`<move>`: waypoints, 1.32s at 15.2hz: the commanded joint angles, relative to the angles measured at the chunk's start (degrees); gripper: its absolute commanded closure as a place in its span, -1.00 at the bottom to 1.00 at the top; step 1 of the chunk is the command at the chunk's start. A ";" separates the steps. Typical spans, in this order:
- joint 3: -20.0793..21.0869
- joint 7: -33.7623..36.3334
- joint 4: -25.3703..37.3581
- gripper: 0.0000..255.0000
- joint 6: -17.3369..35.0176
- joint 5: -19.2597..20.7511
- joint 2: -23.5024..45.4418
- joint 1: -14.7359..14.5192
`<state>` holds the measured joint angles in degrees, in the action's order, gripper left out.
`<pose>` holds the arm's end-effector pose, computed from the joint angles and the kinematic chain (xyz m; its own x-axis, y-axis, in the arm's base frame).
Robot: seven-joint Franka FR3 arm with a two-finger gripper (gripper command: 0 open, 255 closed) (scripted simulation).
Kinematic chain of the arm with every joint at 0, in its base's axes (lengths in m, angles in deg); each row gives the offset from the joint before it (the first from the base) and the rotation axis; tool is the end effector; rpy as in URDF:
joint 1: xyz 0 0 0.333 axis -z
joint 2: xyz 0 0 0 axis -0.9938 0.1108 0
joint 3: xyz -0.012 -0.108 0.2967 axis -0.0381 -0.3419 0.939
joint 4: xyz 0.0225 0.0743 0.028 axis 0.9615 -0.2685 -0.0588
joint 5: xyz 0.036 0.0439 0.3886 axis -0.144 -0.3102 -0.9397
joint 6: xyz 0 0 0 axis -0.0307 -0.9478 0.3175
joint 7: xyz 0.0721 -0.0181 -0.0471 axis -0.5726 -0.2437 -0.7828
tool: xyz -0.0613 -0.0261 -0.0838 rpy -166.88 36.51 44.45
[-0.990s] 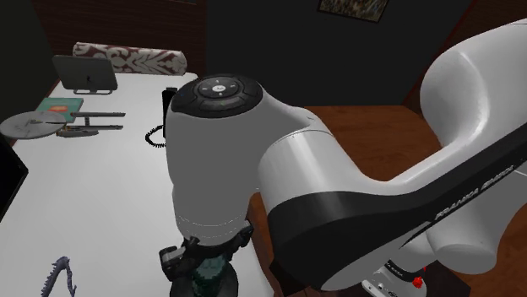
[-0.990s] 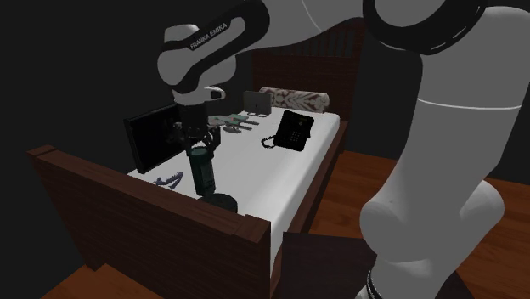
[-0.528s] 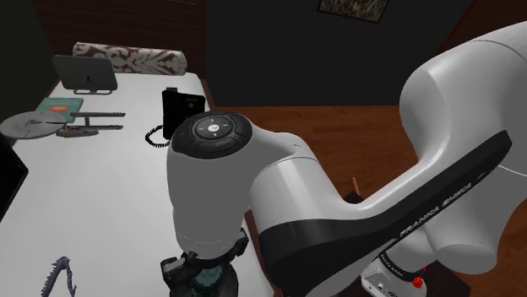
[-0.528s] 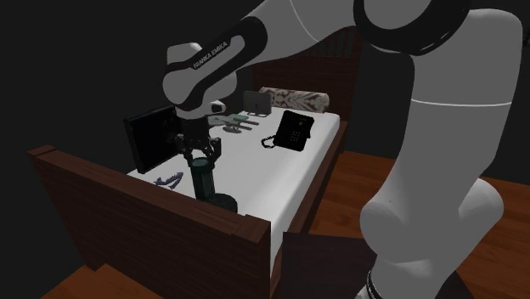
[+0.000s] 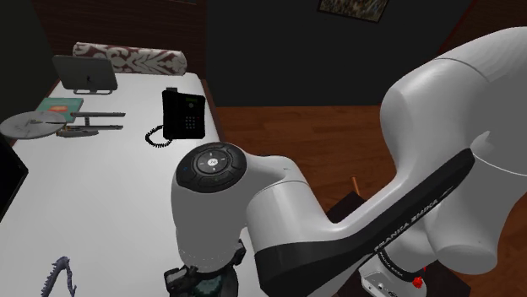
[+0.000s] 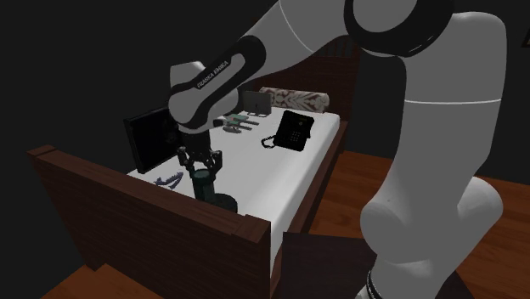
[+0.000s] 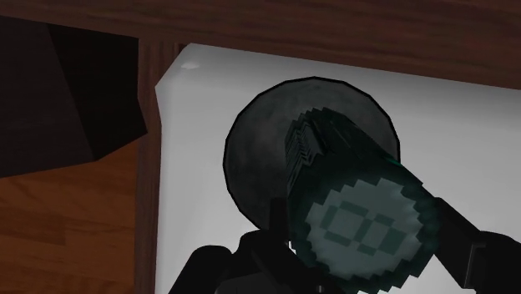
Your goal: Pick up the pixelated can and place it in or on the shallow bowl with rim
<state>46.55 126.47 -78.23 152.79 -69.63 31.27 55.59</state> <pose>0.2572 0.5140 0.3599 0.9865 -0.1640 0.0014 -0.1640 -0.9864 0.0069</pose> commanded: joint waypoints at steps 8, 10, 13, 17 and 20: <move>-0.34 0.56 -0.91 1.00 1.84 0.98 1.11 -0.18; -0.34 0.56 -0.89 -1.00 1.83 0.99 1.12 -0.19; -0.34 0.55 -0.90 -1.00 1.82 0.98 1.11 -0.18; 0.26 -0.77 0.64 -1.00 -1.51 -0.97 -1.20 0.37; 0.59 -1.79 2.31 -1.00 -4.59 -2.47 -3.03 0.73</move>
<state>47.03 124.92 -76.20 148.96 -71.64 28.77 56.24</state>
